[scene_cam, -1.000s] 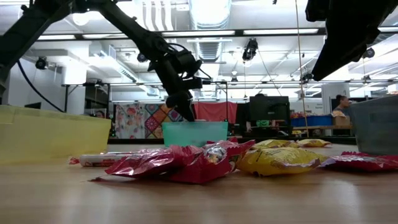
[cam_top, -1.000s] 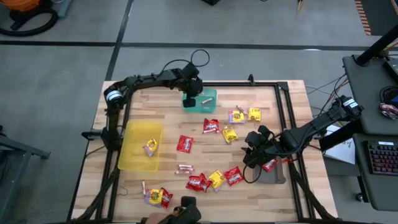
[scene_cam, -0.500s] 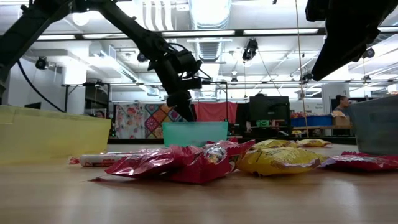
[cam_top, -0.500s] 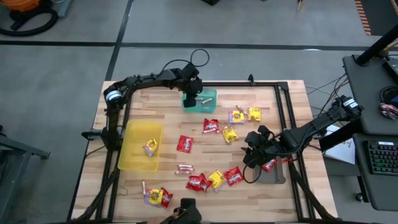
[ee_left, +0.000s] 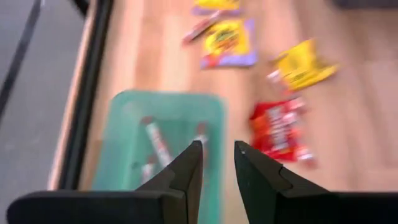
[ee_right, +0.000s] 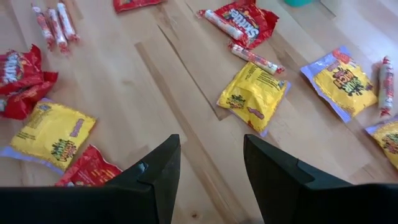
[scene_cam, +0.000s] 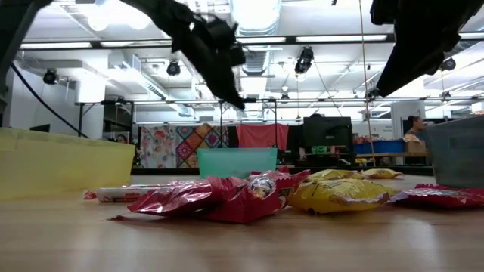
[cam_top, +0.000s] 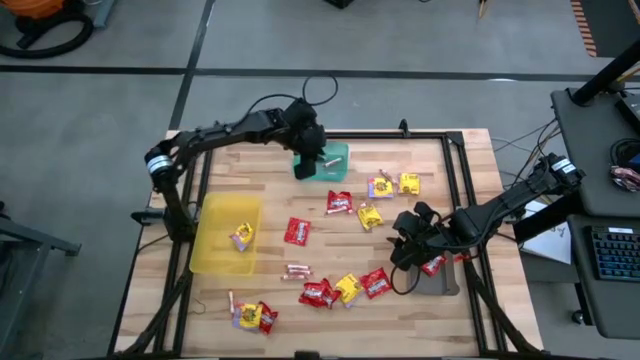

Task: Sort candy
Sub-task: Put the yellow candy into the yellow bin

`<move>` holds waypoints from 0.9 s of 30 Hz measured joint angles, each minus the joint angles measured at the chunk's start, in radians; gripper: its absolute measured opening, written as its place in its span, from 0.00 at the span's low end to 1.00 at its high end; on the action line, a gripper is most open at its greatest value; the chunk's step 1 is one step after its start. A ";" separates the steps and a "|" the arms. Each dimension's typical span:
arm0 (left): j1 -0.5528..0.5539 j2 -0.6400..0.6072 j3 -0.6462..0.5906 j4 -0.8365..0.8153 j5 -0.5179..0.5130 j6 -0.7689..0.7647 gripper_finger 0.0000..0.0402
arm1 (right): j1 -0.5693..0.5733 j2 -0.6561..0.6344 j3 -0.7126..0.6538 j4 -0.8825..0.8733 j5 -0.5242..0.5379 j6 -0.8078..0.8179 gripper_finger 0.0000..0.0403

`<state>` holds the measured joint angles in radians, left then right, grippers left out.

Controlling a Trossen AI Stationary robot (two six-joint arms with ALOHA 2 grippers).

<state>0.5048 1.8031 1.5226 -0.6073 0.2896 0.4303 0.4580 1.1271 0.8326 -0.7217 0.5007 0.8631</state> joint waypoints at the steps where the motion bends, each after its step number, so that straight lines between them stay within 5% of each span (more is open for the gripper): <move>1: -0.017 -0.017 -0.004 -0.007 0.010 -0.014 0.19 | 0.000 0.000 0.000 0.001 0.000 0.000 0.41; 8: -0.183 -0.130 -0.057 -0.028 0.016 -0.055 0.19 | 0.000 0.000 -0.001 0.001 0.016 0.000 0.41; 16: -0.353 -0.300 -0.286 0.107 -0.002 -0.198 0.19 | 0.000 0.000 -0.002 0.003 0.026 0.000 0.41; 27: -0.634 -0.606 -0.668 0.318 -0.362 -0.623 0.19 | -0.078 0.010 -0.003 0.097 0.027 -0.028 0.41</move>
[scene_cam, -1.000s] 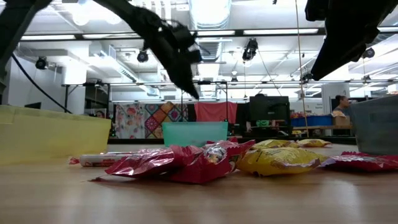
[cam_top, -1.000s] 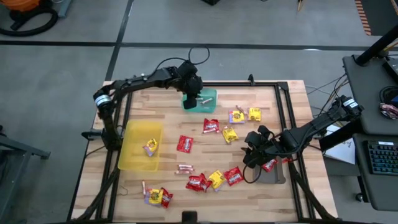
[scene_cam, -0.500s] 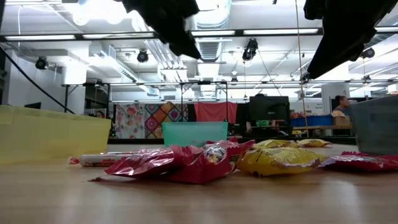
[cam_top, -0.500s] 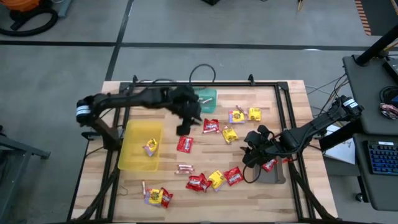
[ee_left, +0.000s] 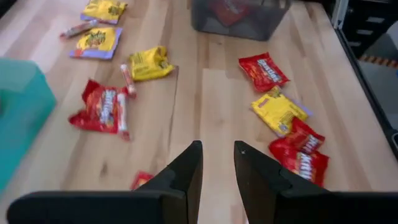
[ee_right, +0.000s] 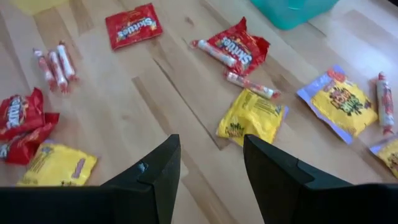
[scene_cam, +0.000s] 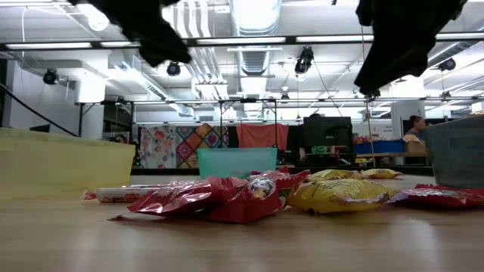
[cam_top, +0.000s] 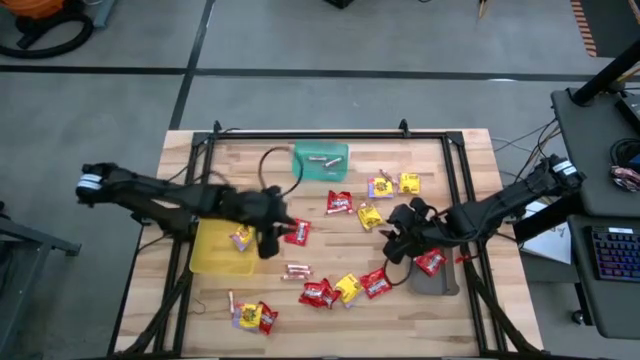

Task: Sort candy
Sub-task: Put the yellow candy into the yellow bin

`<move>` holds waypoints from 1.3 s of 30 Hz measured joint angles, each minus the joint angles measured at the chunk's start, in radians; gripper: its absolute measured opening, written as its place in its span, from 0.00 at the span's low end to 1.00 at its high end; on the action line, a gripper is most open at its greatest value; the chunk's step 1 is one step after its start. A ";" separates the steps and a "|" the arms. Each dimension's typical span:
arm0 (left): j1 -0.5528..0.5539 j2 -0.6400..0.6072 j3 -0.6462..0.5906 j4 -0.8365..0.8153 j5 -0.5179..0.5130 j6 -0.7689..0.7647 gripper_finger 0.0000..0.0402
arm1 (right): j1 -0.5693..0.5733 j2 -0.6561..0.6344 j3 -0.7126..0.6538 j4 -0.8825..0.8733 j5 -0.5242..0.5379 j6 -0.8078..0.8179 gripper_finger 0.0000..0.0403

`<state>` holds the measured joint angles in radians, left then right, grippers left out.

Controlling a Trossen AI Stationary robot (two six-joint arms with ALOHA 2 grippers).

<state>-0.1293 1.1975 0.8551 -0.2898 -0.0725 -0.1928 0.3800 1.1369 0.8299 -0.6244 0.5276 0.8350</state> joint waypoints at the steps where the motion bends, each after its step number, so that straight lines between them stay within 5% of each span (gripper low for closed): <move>1: -0.032 -0.022 -0.023 0.009 -0.041 -0.028 0.19 | -0.009 0.007 0.000 0.012 -0.001 -0.013 0.41; 14: -0.326 -0.178 -0.175 0.029 -0.501 -0.320 0.19 | -0.141 0.156 0.000 0.059 -0.029 -0.023 0.41; 39: -0.336 -0.181 -0.180 -0.183 -0.521 -0.289 0.19 | -0.306 0.436 0.000 0.196 -0.146 -0.062 0.41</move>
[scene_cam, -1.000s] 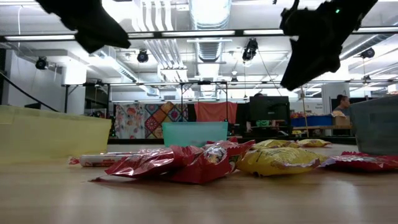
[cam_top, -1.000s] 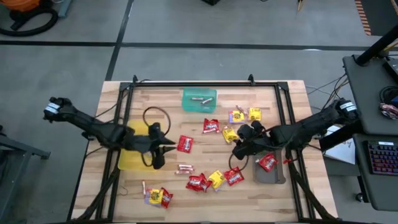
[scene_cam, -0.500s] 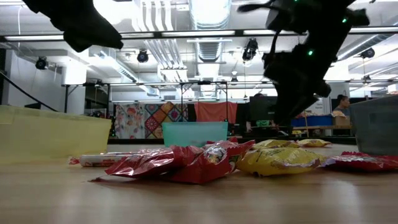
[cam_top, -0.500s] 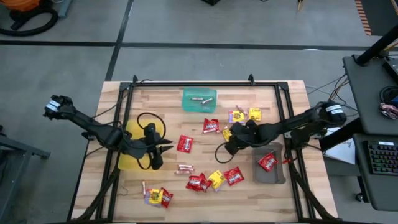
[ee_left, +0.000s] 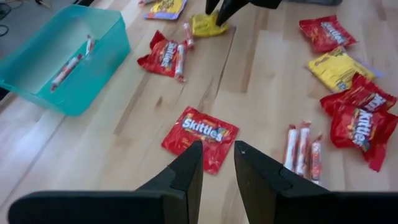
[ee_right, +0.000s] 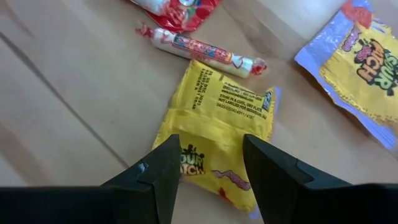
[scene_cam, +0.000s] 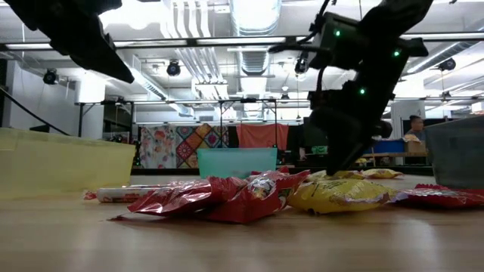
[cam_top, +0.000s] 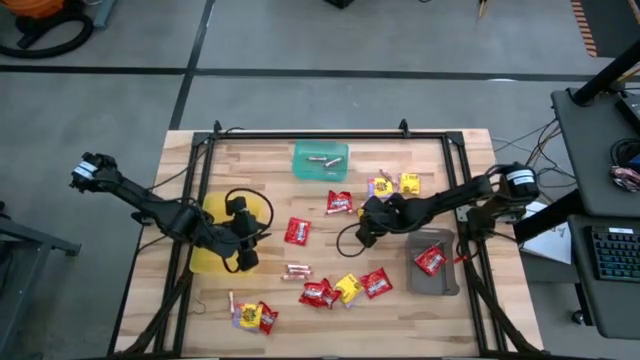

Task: Sort candy
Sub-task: Put the yellow candy into the yellow bin

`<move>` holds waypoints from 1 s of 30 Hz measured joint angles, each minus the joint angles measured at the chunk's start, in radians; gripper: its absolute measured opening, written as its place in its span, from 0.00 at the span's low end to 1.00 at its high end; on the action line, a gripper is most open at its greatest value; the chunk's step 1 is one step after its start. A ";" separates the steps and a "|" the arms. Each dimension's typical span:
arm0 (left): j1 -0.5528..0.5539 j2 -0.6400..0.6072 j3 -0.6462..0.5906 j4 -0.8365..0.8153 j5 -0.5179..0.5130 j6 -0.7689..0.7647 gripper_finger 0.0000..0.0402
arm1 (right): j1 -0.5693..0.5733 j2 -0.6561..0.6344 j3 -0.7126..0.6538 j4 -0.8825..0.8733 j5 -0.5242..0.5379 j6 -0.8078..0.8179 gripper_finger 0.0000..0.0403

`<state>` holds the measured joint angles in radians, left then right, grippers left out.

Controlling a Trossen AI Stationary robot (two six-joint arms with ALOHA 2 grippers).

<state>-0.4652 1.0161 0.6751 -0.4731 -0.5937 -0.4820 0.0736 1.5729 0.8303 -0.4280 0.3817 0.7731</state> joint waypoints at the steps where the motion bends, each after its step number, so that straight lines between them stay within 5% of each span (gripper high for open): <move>1: 0.000 -0.002 -0.002 -0.001 0.000 0.000 0.19 | -0.003 0.008 0.000 0.001 0.000 -0.001 0.41; 10: 0.000 -0.046 -0.064 0.067 0.000 0.002 0.19 | -0.028 0.063 0.004 0.030 -0.034 -0.032 0.38; 21: 0.000 -0.058 -0.156 0.371 -0.022 0.002 0.19 | -0.032 0.039 0.001 0.024 -0.069 -0.098 0.05; 30: 0.000 -0.036 -0.168 0.623 -0.028 0.096 0.19 | -0.028 -0.111 -0.003 0.022 -0.145 -0.205 0.02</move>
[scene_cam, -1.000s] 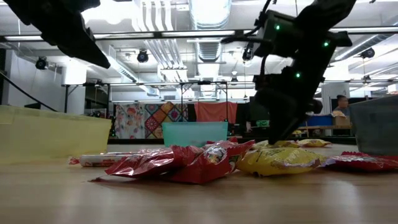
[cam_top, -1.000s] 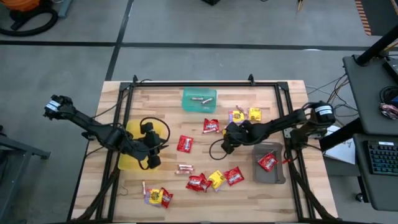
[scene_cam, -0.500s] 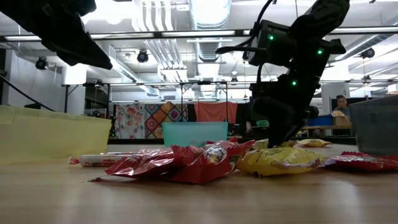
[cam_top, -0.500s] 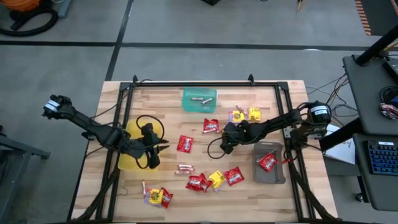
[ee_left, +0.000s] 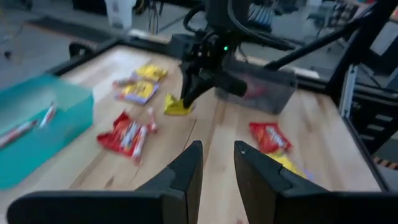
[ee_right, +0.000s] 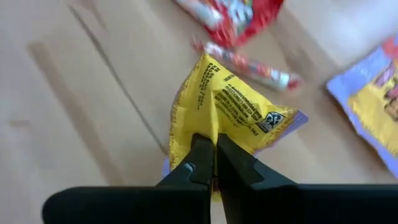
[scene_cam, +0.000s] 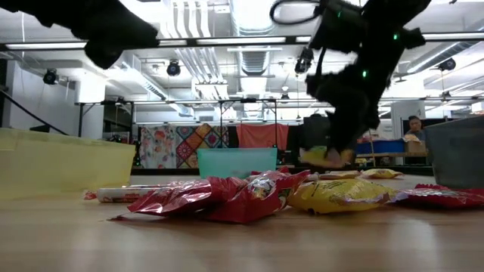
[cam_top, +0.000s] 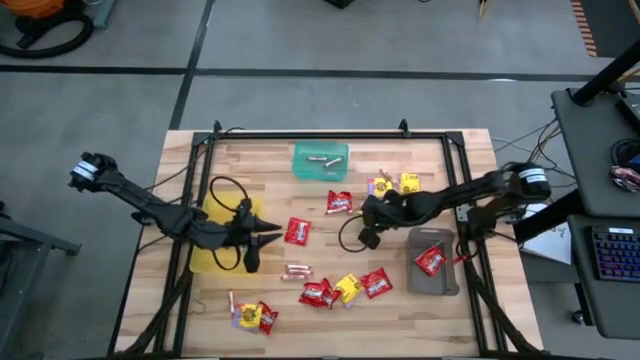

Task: Sort candy
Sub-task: Put the yellow candy into the yellow bin

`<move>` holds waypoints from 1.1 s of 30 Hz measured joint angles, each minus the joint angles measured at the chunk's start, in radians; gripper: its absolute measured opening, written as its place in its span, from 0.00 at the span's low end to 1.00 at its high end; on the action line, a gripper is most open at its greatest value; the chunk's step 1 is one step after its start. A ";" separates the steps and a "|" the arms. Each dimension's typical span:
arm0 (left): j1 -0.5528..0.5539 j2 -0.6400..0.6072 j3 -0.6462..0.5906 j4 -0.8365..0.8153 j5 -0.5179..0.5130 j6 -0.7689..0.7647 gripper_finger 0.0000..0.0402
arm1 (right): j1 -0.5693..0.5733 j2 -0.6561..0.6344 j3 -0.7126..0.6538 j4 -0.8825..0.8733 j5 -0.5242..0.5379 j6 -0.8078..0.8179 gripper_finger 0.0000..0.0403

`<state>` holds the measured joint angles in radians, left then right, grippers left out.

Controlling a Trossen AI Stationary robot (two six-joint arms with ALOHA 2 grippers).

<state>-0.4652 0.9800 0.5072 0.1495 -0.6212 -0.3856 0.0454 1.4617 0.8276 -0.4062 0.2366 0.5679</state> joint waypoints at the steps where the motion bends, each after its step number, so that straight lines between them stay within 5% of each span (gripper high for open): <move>1: 0.000 0.007 0.000 0.024 0.000 0.020 0.19 | 0.002 -0.021 0.000 0.000 -0.001 -0.012 0.02; 8: 0.000 0.074 0.000 0.149 0.000 0.112 0.19 | 0.007 -0.163 -0.043 0.166 -0.111 -0.101 0.02; 19: 0.000 0.305 0.001 0.584 0.010 0.446 0.41 | 0.010 -0.172 -0.188 0.857 -0.621 -0.058 0.02; 24: 0.020 0.448 0.046 0.730 0.097 0.572 0.48 | 0.021 -0.117 -0.163 0.897 -0.664 -0.044 0.02; 33: 0.075 0.659 0.193 0.752 0.128 0.630 0.45 | 0.029 -0.031 -0.093 0.895 -0.722 -0.048 0.02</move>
<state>-0.3899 1.6391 0.6997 0.9018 -0.4937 0.2441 0.0746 1.4307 0.7341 0.4884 -0.4852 0.5198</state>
